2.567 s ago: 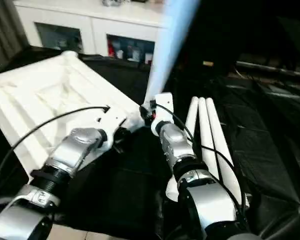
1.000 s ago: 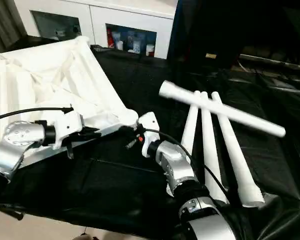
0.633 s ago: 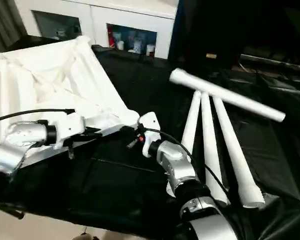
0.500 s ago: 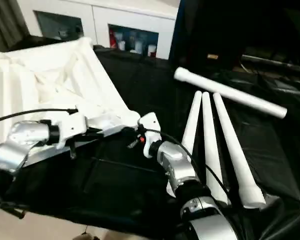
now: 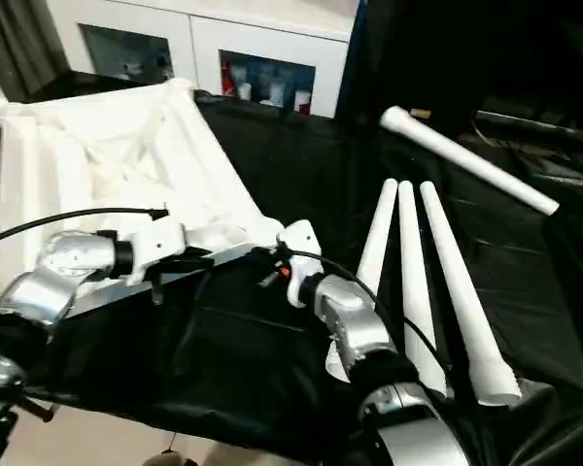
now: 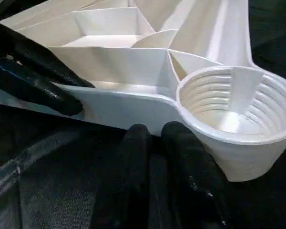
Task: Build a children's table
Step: Move to table
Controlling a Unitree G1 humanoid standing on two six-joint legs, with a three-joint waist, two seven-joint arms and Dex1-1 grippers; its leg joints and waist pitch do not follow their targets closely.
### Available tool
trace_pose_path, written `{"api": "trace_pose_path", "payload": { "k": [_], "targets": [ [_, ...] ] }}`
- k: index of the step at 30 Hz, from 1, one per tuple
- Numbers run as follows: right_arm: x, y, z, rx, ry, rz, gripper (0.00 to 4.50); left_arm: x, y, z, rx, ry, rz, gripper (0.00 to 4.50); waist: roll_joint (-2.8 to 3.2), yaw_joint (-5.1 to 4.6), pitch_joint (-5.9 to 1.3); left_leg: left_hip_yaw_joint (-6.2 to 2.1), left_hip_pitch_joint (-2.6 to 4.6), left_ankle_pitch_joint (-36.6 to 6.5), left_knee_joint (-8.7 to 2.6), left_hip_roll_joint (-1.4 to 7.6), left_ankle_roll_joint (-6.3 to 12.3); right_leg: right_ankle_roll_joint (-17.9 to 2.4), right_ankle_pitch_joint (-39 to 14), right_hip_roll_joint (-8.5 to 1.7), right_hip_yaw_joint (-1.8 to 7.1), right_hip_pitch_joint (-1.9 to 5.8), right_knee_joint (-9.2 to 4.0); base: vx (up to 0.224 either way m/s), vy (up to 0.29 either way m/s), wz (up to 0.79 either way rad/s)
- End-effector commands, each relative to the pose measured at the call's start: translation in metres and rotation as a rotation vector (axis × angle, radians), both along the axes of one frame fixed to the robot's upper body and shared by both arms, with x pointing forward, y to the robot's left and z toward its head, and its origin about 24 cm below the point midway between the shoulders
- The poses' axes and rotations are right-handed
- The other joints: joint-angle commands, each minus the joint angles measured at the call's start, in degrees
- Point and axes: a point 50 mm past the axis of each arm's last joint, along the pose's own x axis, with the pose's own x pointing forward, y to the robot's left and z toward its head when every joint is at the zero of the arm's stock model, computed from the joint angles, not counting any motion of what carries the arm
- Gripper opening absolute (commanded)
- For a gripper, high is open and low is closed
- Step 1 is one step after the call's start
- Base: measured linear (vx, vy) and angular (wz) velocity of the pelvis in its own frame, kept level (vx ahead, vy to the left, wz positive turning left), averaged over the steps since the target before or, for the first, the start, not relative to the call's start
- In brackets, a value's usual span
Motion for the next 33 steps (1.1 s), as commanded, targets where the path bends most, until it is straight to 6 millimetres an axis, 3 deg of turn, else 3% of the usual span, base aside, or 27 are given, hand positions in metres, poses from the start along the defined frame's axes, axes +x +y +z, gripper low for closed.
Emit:
{"api": "trace_pose_path", "payload": {
  "k": [1, 3, 9, 17, 19, 24, 27, 28, 31, 33],
  "targets": [
    [0.022, -0.051, 0.03, 0.006, -0.111, -0.247, 0.99, -0.022, -0.017, -0.024, 0.044, 0.087, -0.202, 0.0, 1.06, -0.12, -4.33, -0.39, 0.85, -3.8, -3.45, 2.26, 1.77, -15.2, 9.6, -4.64, 2.88, 3.82, -3.11, 0.0, 0.0, 0.0],
    [0.022, -0.055, 0.029, 0.003, -0.112, -0.266, 1.05, -0.022, -0.017, -0.025, 0.048, 0.088, -0.208, 0.0, 1.29, -0.13, -4.37, -0.42, 0.82, -4.0, -3.45, 2.27, 1.57, -15.1, 9.2, -4.66, 2.9, 3.86, -3.18, 0.0, 0.0, 0.0],
    [0.019, -0.065, 0.032, 0.019, -0.117, -0.291, 1.46, -0.021, -0.014, -0.026, 0.069, 0.083, -0.204, 0.0, 1.18, 0.07, -4.5, -0.45, 0.84, -2.5, -3.3, 2.27, 2.65, -15.1, 11.8, -4.55, 2.85, 3.93, -2.95, 0.0, 0.0, 0.0],
    [-0.002, -0.058, 0.038, 0.065, -0.141, -0.04, 1.97, -0.017, -0.014, -0.025, 0.059, 0.075, -0.189, 0.0, 1.05, 1.32, -4.27, -0.29, 0.94, -4.6, -3.27, 2.42, 2.92, -14.2, 8.8, -4.59, 2.88, 3.82, -3.4, 0.0, 0.0, 0.0],
    [-0.008, -0.054, 0.04, 0.065, -0.142, 0.029, 2.12, -0.017, -0.016, -0.025, 0.051, 0.076, -0.197, 0.0, 1.19, 1.2, -4.29, -0.44, 0.59, -4.8, -3.34, 2.32, 2.62, -13.8, 7.1, -4.73, 2.8, 3.93, -3.42, 0.0, 0.0, 0.0],
    [-0.009, -0.055, 0.043, 0.053, -0.149, 0.027, 2.48, -0.017, -0.017, -0.027, 0.058, 0.083, -0.198, 0.0, 1.03, 0.95, -4.21, -0.55, 0.61, -5.5, -3.48, 2.31, 2.0, -13.1, 4.3, -4.74, 2.82, 3.84, -3.75, 0.0, 0.0, 0.0],
    [-0.005, -0.055, 0.033, -0.107, -0.179, -0.033, 2.64, -0.016, -0.018, -0.03, 0.076, 0.087, -0.185, 0.0, 1.24, 1.0, -3.93, -0.33, 1.11, -6.6, -3.61, 2.22, 0.44, -12.6, 0.9, -4.64, 2.89, 3.28, -4.24, 0.0, 0.0, 0.0],
    [-0.005, -0.055, 0.033, -0.109, -0.179, -0.035, 2.64, -0.016, -0.018, -0.03, 0.076, 0.087, -0.185, 0.0, 1.23, 0.89, -3.82, -0.4, 1.0, -7.7, -3.79, 2.16, -0.29, -12.2, -1.0, -4.72, 2.96, 3.49, -4.36, 0.0, 0.0, 0.0],
    [-0.004, -0.057, 0.039, 0.007, -0.166, -0.074, 2.64, -0.015, -0.019, -0.031, 0.08, 0.094, -0.183, 0.0, 1.09, 0.82, -3.61, -0.62, 1.36, -11.8, -4.19, 2.35, -0.86, -11.2, -7.3, -5.05, 3.03, 3.48, -5.06, 0.0, 0.0, 0.0],
    [-0.005, -0.058, 0.047, 0.087, -0.173, -0.072, 2.64, -0.016, -0.018, -0.032, 0.08, 0.098, -0.186, 0.0, 1.03, 0.79, -3.61, -0.71, 1.37, -12.2, -4.31, 2.44, -0.23, -11.1, -7.4, -4.96, 3.09, 3.61, -5.12, 0.0, 0.0, 0.0]
  ]
}}
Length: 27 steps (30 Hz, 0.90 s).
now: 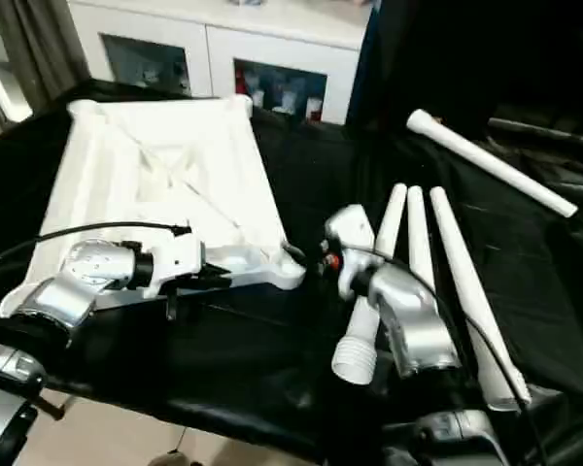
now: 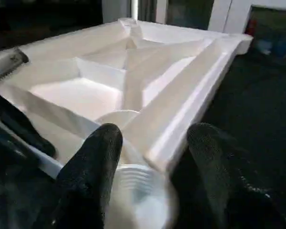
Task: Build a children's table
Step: Move to table
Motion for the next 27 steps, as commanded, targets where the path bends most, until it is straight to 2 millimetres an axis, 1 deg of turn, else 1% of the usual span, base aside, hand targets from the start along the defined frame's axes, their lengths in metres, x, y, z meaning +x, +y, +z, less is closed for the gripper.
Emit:
{"api": "trace_pose_path", "payload": {
  "k": [1, 3, 4, 6, 7, 8, 9, 13, 15, 17, 18, 19, 20, 21, 22, 23, 24, 26, 27],
  "targets": [
    [0.0, -0.009, 0.021, 0.146, -0.035, -0.008, 2.64, -0.011, -0.005, -0.019, 0.064, 0.063, -0.067, 0.0, 0.36, -0.28, -3.45, -0.72, 0.58, -11.9, -4.37, 2.58, 0.45, -11.2, -5.9, -4.91, 3.1, 2.62, -4.87, 0.0, 0.0, 0.0],
    [0.003, -0.013, 0.027, 0.163, -0.054, -0.041, 2.64, -0.013, -0.005, -0.019, 0.051, 0.067, -0.087, 0.0, 0.31, -0.36, -3.6, -0.69, 0.47, -10.2, -4.3, 2.53, 0.59, -11.5, -3.3, -4.89, 3.01, 2.63, -4.58, 0.0, 0.0, 0.0],
    [0.006, -0.016, 0.027, 0.15, -0.058, -0.07, 2.64, -0.015, -0.006, -0.019, 0.042, 0.067, -0.106, 0.0, 0.38, -0.41, -3.6, -0.65, 0.42, -9.8, -4.26, 2.42, 0.38, -11.6, -3.1, -4.87, 2.98, 2.64, -4.57, 0.0, 0.0, 0.0],
    [0.011, -0.021, 0.024, 0.094, -0.054, -0.131, 2.64, -0.019, -0.007, -0.02, 0.031, 0.073, -0.146, 0.0, 0.24, -0.41, -3.56, -0.53, 0.51, -9.5, -4.24, 2.26, -0.11, -11.5, -4.1, -4.86, 3.01, 2.57, -4.74, 0.0, 0.0, 0.0],
    [0.012, -0.021, 0.024, 0.088, -0.054, -0.137, 2.64, -0.019, -0.007, -0.02, 0.03, 0.074, -0.15, 0.0, 0.27, -0.43, -3.5, -0.48, 0.45, -9.2, -4.27, 2.15, -0.52, -11.4, -4.8, -4.85, 3.03, 2.56, -4.79, 0.0, 0.0, 0.0],
    [0.013, -0.023, 0.023, 0.081, -0.054, -0.159, 2.64, -0.022, -0.006, -0.019, 0.032, 0.082, -0.178, 0.0, 0.14, -0.4, -3.5, -0.41, 0.52, -9.4, -4.25, 2.16, -0.55, -11.3, -5.1, -4.85, 3.06, 2.53, -4.87, 0.0, 0.0, 0.0],
    [0.014, -0.024, 0.023, 0.081, -0.053, -0.173, 2.64, -0.023, -0.005, -0.019, 0.035, 0.087, -0.197, 0.0, 0.27, -0.27, -3.5, -0.46, 0.55, -9.4, -4.28, 2.2, -0.6, -11.1, -5.4, -4.93, 3.11, 2.49, -4.84, 0.0, 0.0, 0.0],
    [0.013, -0.029, 0.023, 0.077, -0.053, -0.229, 2.64, -0.027, 0.01, -0.014, 0.091, 0.072, -0.261, 0.0, 0.34, -0.39, -3.48, -0.56, 0.49, -10.3, -4.49, 2.29, -0.99, -10.5, -5.5, -4.86, 3.05, 2.48, -4.75, 0.0, 0.0, 0.0],
    [0.013, -0.029, 0.023, 0.08, -0.051, -0.235, 2.64, -0.026, 0.017, -0.013, 0.113, 0.066, -0.256, 0.0, 0.34, -0.53, -3.47, -0.54, 0.53, -10.8, -4.52, 2.33, -1.11, -10.5, -5.7, -4.83, 3.01, 2.44, -4.75, 0.0, 0.0, 0.0],
    [0.012, -0.029, 0.022, 0.08, -0.051, -0.238, 2.64, -0.023, 0.022, -0.009, 0.122, 0.013, -0.229, 0.0, 0.33, -0.59, -3.43, -0.57, 0.46, -11.0, -4.54, 2.32, -1.08, -10.4, -6.2, -4.9, 3.03, 2.48, -4.78, 0.0, 0.0, 0.0],
    [0.012, -0.029, 0.022, 0.082, -0.052, -0.241, 2.64, -0.02, 0.029, -0.007, 0.137, 0.002, -0.191, 0.0, 0.11, -0.69, -3.45, -0.53, 0.45, -11.0, -4.53, 2.31, -1.06, -10.4, -6.1, -4.85, 3.03, 2.49, -4.77, 0.0, 0.0, 0.0],
    [0.012, -0.029, 0.022, 0.082, -0.053, -0.242, 2.74, -0.019, 0.036, -0.006, 0.166, -0.001, -0.18, 0.48, 0.03, -0.79, -3.4, -0.56, 0.41, -10.9, -4.54, 2.29, -0.96, -10.2, -6.5, -4.86, 3.03, 2.5, -4.82, 0.0, 0.0, 0.0],
    [0.012, -0.029, 0.023, 0.083, -0.054, -0.244, 2.74, -0.018, 0.044, -0.004, 0.183, 0.006, -0.164, 0.48, 0.08, -0.81, -3.35, -0.55, 0.35, -11.0, -4.53, 2.21, -0.96, -10.0, -7.1, -4.87, 3.06, 2.48, -4.88, 0.0, 0.0, 0.0],
    [0.012, -0.029, 0.023, 0.083, -0.054, -0.244, 2.74, -0.018, 0.044, -0.004, 0.183, 0.006, -0.163, 0.61, 0.15, -0.91, -3.3, -0.62, 0.42, -11.5, -4.63, 2.23, -1.15, -9.5, -8.7, -4.88, 3.07, 2.39, -5.04, 0.0, 0.0, 0.0],
    [0.013, -0.029, 0.024, 0.089, -0.055, -0.248, 2.74, -0.017, 0.05, 0.0, 0.168, 0.007, -0.142, 0.61, 0.01, -1.14, -3.22, -0.69, 0.36, -12.0, -4.73, 2.25, -1.4, -9.1, -9.9, -4.85, 3.08, 2.36, -5.04, 0.0, 0.0, 0.0],
    [0.013, -0.029, 0.024, 0.089, -0.055, -0.248, 2.74, -0.017, 0.05, 0.0, 0.168, 0.007, -0.142, 0.84, 0.0, -1.29, -3.22, -0.76, 0.3, -12.0, -4.77, 2.23, -1.56, -8.9, -10.2, -4.87, 3.07, 2.43, -5.01, 0.0, 0.0, 0.0],
    [0.014, -0.029, 0.025, 0.088, -0.05, -0.257, 2.74, -0.016, 0.055, 0.005, 0.16, -0.005, -0.128, 0.84, 0.01, -1.47, -3.27, -0.79, 0.35, -11.9, -4.78, 2.33, -1.69, -9.1, -10.2, -4.95, 3.09, 2.38, -5.03, 0.0, 0.0, 0.0],
    [0.014, -0.03, 0.025, 0.081, -0.04, -0.269, 2.74, -0.016, 0.059, 0.008, 0.153, -0.018, -0.118, 1.01, 0.1, -1.62, -3.42, -0.66, 0.43, -11.1, -4.6, 2.32, -1.55, -9.9, -8.1, -4.88, 3.13, 2.29, -4.8, 0.0, 0.0, 0.0],
    [0.015, -0.031, 0.024, 0.074, -0.031, -0.278, 2.74, -0.016, 0.061, 0.01, 0.141, -0.018, -0.11, 1.06, 0.01, -1.62, -3.46, -0.57, 0.41, -10.0, -4.53, 2.27, -1.37, -10.4, -5.7, -4.73, 3.12, 2.31, -4.56, 0.0, 0.0, 0.0]
  ]
}}
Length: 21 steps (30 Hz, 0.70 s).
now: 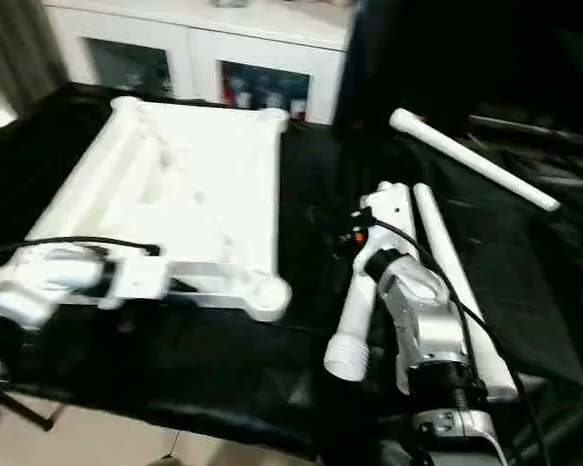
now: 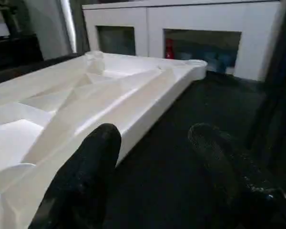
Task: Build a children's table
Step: Move to table
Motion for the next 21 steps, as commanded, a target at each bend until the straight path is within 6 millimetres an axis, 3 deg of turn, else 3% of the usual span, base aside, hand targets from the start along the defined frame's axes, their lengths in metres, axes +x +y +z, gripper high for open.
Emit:
{"api": "trace_pose_path", "payload": {
  "k": [1, 5, 6, 9, 10, 12, 13, 15, 16, 18, 20, 21],
  "targets": [
    [0.004, -0.006, 0.003, -0.038, 0.039, -0.057, 2.74, 0.0, 0.01, 0.01, -0.052, -0.006, 0.037, 1.13, 0.53, 0.14, -3.66, -0.51, 0.38, -8.7, -4.17, 2.18, -1.04, -11.2, -3.0, -4.74, 3.05, 2.59, -4.25, 0.0, 0.0, 0.0],
    [0.007, -0.009, 0.002, -0.114, 0.139, -0.118, 2.74, -0.001, 0.014, 0.026, -0.185, -0.014, 0.083, 1.53, 0.73, 0.43, -3.9, -0.1, 0.42, -5.6, -3.77, 1.97, -0.88, -13.2, 4.8, -4.3, 2.89, 2.5, -3.42, 0.0, 0.0, 0.0],
    [0.007, -0.01, 0.003, -0.124, 0.158, -0.127, 2.74, -0.002, 0.014, 0.03, -0.218, -0.009, 0.093, 1.53, 0.47, 0.32, -3.85, -0.07, 0.32, -5.7, -3.83, 2.04, -0.81, -13.4, 5.1, -4.27, 2.89, 2.6, -3.36, 0.0, 0.0, 0.0],
    [0.009, -0.011, 0.007, -0.161, 0.218, -0.154, 2.74, -0.007, 0.009, 0.039, -0.327, 0.02, 0.114, 1.87, 0.44, 0.41, -3.64, -0.15, 0.22, -6.7, -4.02, 2.32, -1.38, -13.5, 2.4, -4.47, 2.79, 2.62, -3.26, 0.0, 0.0, 0.0],
    [0.01, -0.011, 0.009, -0.164, 0.234, -0.168, 3.02, -0.009, 0.007, 0.041, -0.353, 0.03, 0.115, 1.97, 0.43, 0.38, -3.55, -0.07, 0.18, -7.2, -3.99, 2.19, -1.55, -13.1, 0.5, -4.42, 2.83, 2.53, -3.54, 0.0, 0.0, 0.0],
    [0.013, -0.014, 0.013, -0.18, 0.27, -0.217, 3.12, -0.012, 0.002, 0.045, -0.391, 0.046, 0.118, 2.08, 0.08, 0.24, -3.51, 0.02, 0.15, -7.3, -3.97, 2.01, -1.7, -12.2, -0.8, -4.3, 2.98, 2.57, -3.76, 0.0, 0.0, 0.0],
    [0.015, -0.015, 0.016, -0.191, 0.293, -0.244, 3.21, -0.012, -0.002, 0.048, -0.414, 0.042, 0.123, 2.24, 0.22, 0.28, -3.57, -0.04, 0.22, -6.5, -4.0, 2.01, -1.82, -12.0, -0.5, -4.29, 2.99, 2.56, -3.74, 0.0, 0.0, 0.0],
    [0.016, -0.018, 0.022, -0.215, 0.312, -0.278, 3.33, -0.011, -0.008, 0.051, -0.445, 0.041, 0.147, 2.37, -0.26, 0.03, -3.5, 0.02, 0.19, -5.9, -4.02, 1.95, -2.11, -11.8, -0.1, -4.02, 2.98, 2.63, -3.61, 0.0, 0.0, 0.0],
    [0.017, -0.018, 0.033, -0.24, 0.338, -0.308, 3.49, -0.008, -0.014, 0.054, -0.448, 0.034, 0.201, 2.43, -0.16, 0.07, -3.54, 0.05, 0.31, -5.5, -3.93, 1.92, -2.24, -11.4, 0.2, -3.95, 3.01, 2.62, -3.62, 0.0, 0.0, 0.0],
    [0.017, -0.019, 0.036, -0.248, 0.344, -0.315, 3.65, -0.008, -0.016, 0.054, -0.44, 0.03, 0.213, 2.64, -0.26, 0.1, -3.55, -0.03, 0.08, -4.1, -3.86, 1.76, -2.07, -10.6, 1.4, -3.88, 3.03, 2.84, -3.57, 0.0, 0.0, 0.0],
    [0.013, -0.023, 0.04, -0.315, 0.437, -0.357, 3.86, -0.01, -0.03, 0.054, -0.434, 0.062, 0.233, 2.86, -0.81, 0.03, -3.59, -0.01, 0.06, -2.8, -3.8, 1.71, -1.97, -9.8, 2.5, -3.77, 3.06, 3.04, -3.48, 0.0, 0.0, 0.0],
    [0.01, -0.024, 0.04, -0.327, 0.465, -0.363, 3.93, -0.012, -0.035, 0.055, -0.441, 0.075, 0.225, 2.9, -0.59, 0.18, -3.66, -0.09, 0.07, -1.7, -3.76, 1.64, -1.93, -9.7, 3.3, -3.78, 3.05, 3.04, -3.43, 0.0, 0.0, 0.0]
  ]
}}
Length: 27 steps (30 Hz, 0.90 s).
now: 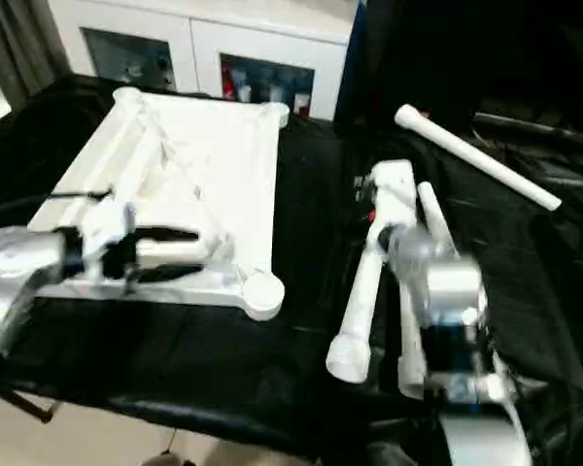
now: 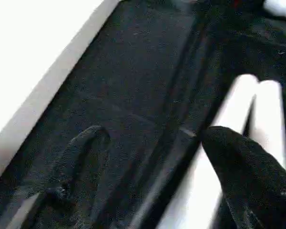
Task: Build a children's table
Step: Move to table, then pick table leg
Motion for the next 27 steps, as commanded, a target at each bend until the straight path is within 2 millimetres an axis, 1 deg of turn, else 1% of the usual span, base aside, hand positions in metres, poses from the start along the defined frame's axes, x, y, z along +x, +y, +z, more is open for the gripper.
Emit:
{"api": "trace_pose_path", "payload": {
  "k": [1, 3, 5, 6, 7, 8, 9, 10, 11, 13, 14, 15, 16, 17, 20, 21, 22, 23, 24, 25, 26, 27],
  "targets": [
    [-0.005, -0.006, 0.002, -0.035, 0.066, -0.044, 4.0, -0.003, -0.011, 0.001, 0.007, 0.021, -0.013, 2.96, 0.29, -0.07, -3.82, -0.05, 0.61, -2.2, -3.67, 1.58, -1.74, -9.5, 3.3, -3.77, 3.07, 3.56, -3.55, 0.0, 0.0, 0.0],
    [-0.01, -0.008, -0.001, -0.05, 0.121, -0.051, 4.19, -0.007, -0.018, 0.003, -0.001, 0.041, -0.026, 3.23, -0.59, -0.01, -3.81, 0.03, 0.54, -2.4, -3.66, 1.58, -1.67, -9.1, 2.5, -3.84, 3.08, 3.61, -3.67, 0.0, 0.0, 0.0],
    [-0.019, -0.009, -0.007, -0.026, 0.218, -0.07, 4.26, -0.013, -0.027, 0.007, -0.005, 0.068, -0.036, 3.33, -0.29, 0.01, -3.76, -0.07, 0.73, -2.0, -3.67, 1.72, -2.06, -9.2, 2.7, -3.8, 3.08, 3.49, -3.45, 0.0, 0.0, 0.0],
    [-0.019, -0.009, -0.007, -0.026, 0.218, -0.07, 4.26, -0.013, -0.027, 0.007, -0.005, 0.068, -0.036, 3.33, -0.29, 0.01, -3.76, -0.07, 0.73, -2.0, -3.67, 1.72, -2.06, -9.2, 2.7, -3.8, 3.08, 3.49, -3.45, 0.0, 0.0, 0.0],
    [-0.023, -0.011, -0.009, -0.032, 0.248, -0.085, 4.26, -0.016, -0.03, 0.01, -0.011, 0.082, -0.045, 3.33, -0.98, -0.18, -3.62, 0.03, 0.71, -2.8, -3.75, 1.69, -2.48, -9.0, 1.6, -3.7, 3.0, 3.43, -3.68, 0.0, 0.0, 0.0],
    [-0.026, -0.012, -0.01, -0.036, 0.27, -0.097, 4.26, -0.019, -0.033, 0.012, -0.014, 0.094, -0.051, 3.33, -0.87, -0.13, -3.64, -0.05, 0.75, -2.8, -3.74, 1.7, -2.68, -8.9, 1.4, -3.7, 3.01, 3.54, -3.49, 0.0, 0.0, 0.0],
    [-0.029, -0.013, -0.012, -0.019, 0.304, -0.102, 4.26, -0.022, -0.036, 0.015, -0.022, 0.115, -0.065, 3.33, -0.67, -0.07, -3.59, -0.03, 0.75, -2.7, -3.69, 1.68, -2.8, -8.7, 0.9, -3.75, 3.04, 3.36, -3.65, 0.0, 0.0, 0.0],
    [-0.031, -0.012, -0.014, -0.004, 0.327, -0.102, 4.26, -0.023, -0.037, 0.016, -0.026, 0.127, -0.073, 3.33, -0.84, -0.03, -3.65, -0.06, 0.75, -2.6, -3.68, 1.63, -2.94, -8.7, 0.9, -3.73, 3.05, 3.47, -3.59, 0.0, 0.0, 0.0],
    [-0.032, -0.011, -0.017, 0.022, 0.356, -0.093, 4.26, -0.025, -0.038, 0.016, -0.024, 0.134, -0.084, 3.33, -0.86, -0.04, -3.55, -0.01, 0.67, -2.6, -3.67, 1.58, -2.95, -8.6, 0.8, -3.72, 3.09, 3.44, -3.69, 0.0, 0.0, 0.0],
    [-0.034, -0.01, -0.02, 0.038, 0.376, -0.087, 4.26, -0.026, -0.039, 0.016, -0.022, 0.137, -0.09, 3.33, -0.88, -0.02, -3.55, -0.03, 0.63, -2.7, -3.67, 1.53, -3.01, -8.3, 0.3, -3.71, 3.1, 3.46, -3.72, 0.0, 0.0, 0.0],
    [-0.035, -0.008, -0.023, 0.069, 0.403, -0.078, 4.26, -0.027, -0.04, 0.016, -0.018, 0.146, -0.101, 3.33, -0.86, -0.05, -3.55, -0.06, 0.65, -3.0, -3.69, 1.51, -3.2, -7.9, -0.7, -3.73, 3.12, 3.44, -3.78, 0.0, 0.0, 0.0],
    [-0.039, -0.004, -0.031, 0.127, 0.461, -0.066, 4.26, -0.03, -0.042, 0.016, -0.02, 0.165, -0.119, 3.33, -0.8, -0.06, -3.61, -0.04, 0.71, -3.1, -3.66, 1.49, -3.28, -7.9, -0.8, -3.74, 3.1, 3.42, -3.77, 0.0, 0.0, 0.0],
    [-0.041, -0.004, -0.033, 0.14, 0.478, -0.064, 4.26, -0.031, -0.043, 0.016, -0.021, 0.17, -0.123, 3.33, -0.83, -0.04, -3.64, -0.09, 0.74, -3.1, -3.66, 1.57, -3.25, -8.0, -0.6, -3.8, 3.11, 3.46, -3.74, 0.0, 0.0, 0.0],
    [-0.042, -0.003, -0.036, 0.157, 0.497, -0.06, 4.26, -0.031, -0.044, 0.016, -0.019, 0.178, -0.128, 3.33, -0.74, 0.05, -3.67, -0.1, 0.71, -2.6, -3.66, 1.54, -3.31, -8.2, 0.0, -3.79, 3.07, 3.47, -3.74, 0.0, 0.0, 0.0],
    [-0.044, -0.003, -0.038, 0.168, 0.513, -0.058, 4.26, -0.032, -0.045, 0.017, -0.016, 0.186, -0.129, 3.33, -0.8, 0.02, -3.74, -0.08, 0.75, -2.0, -3.62, 1.5, -3.41, -8.3, 1.2, -3.68, 3.03, 3.5, -3.63, 0.0, 0.0, 0.0],
    [-0.046, -0.002, -0.041, 0.184, 0.532, -0.058, 4.09, -0.033, -0.046, 0.016, -0.008, 0.196, -0.134, 3.34, -0.82, 0.02, -3.75, -0.05, 0.74, -1.9, -3.6, 1.47, -3.46, -8.3, 1.3, -3.66, 3.07, 3.56, -3.63, 0.0, 0.0, 0.0],
    [-0.047, -0.002, -0.043, 0.194, 0.544, -0.057, 3.99, -0.034, -0.046, 0.015, -0.002, 0.202, -0.138, 3.35, -0.6, 0.09, -3.73, -0.11, 0.72, -2.0, -3.61, 1.48, -3.56, -8.2, 1.2, -3.73, 3.07, 3.56, -3.6, 0.0, 0.0, 0.0],
    [-0.047, -0.002, -0.043, 0.194, 0.544, -0.057, 3.99, -0.034, -0.046, 0.015, -0.002, 0.202, -0.138, 3.35, -0.71, 0.07, -3.69, -0.08, 0.81, -2.4, -3.64, 1.48, -3.66, -8.1, 0.7, -3.69, 3.06, 3.5, -3.71, 0.0, 0.0, 0.0],
    [-0.052, -0.002, -0.052, 0.216, 0.599, -0.061, 3.89, -0.039, -0.05, 0.014, 0.018, 0.24, -0.153, 3.35, -0.58, 0.03, -3.8, -0.06, 0.85, -2.2, -3.59, 1.52, -3.85, -8.2, 1.0, -3.74, 3.09, 3.56, -3.53, 0.0, 0.0, 0.0],
    [-0.054, -0.002, -0.055, 0.217, 0.613, -0.063, 3.79, -0.04, -0.051, 0.014, 0.021, 0.252, -0.16, 3.35, -0.62, 0.09, -3.66, -0.09, 0.79, -2.3, -3.64, 1.48, -3.73, -8.2, 0.7, -3.69, 3.04, 3.51, -3.69, 0.0, 0.0, 0.0],
    [-0.054, -0.002, -0.055, 0.217, 0.613, -0.063, 3.79, -0.04, -0.051, 0.014, 0.021, 0.252, -0.16, 3.35, -0.65, 0.12, -3.71, -0.07, 0.84, -2.5, -3.63, 1.48, -3.77, -8.3, 0.6, -3.71, 3.05, 3.54, -3.7, 0.0, 0.0, 0.0],
    [-0.056, -0.003, -0.059, 0.205, 0.626, -0.067, 3.58, -0.042, -0.053, 0.013, 0.03, 0.271, -0.174, 3.52, -0.58, 0.14, -3.74, -0.11, 0.82, -2.4, -3.63, 1.51, -3.94, -8.2, 0.7, -3.73, 3.02, 3.55, -3.67, 0.0, 0.0, 0.0]
  ]
}}
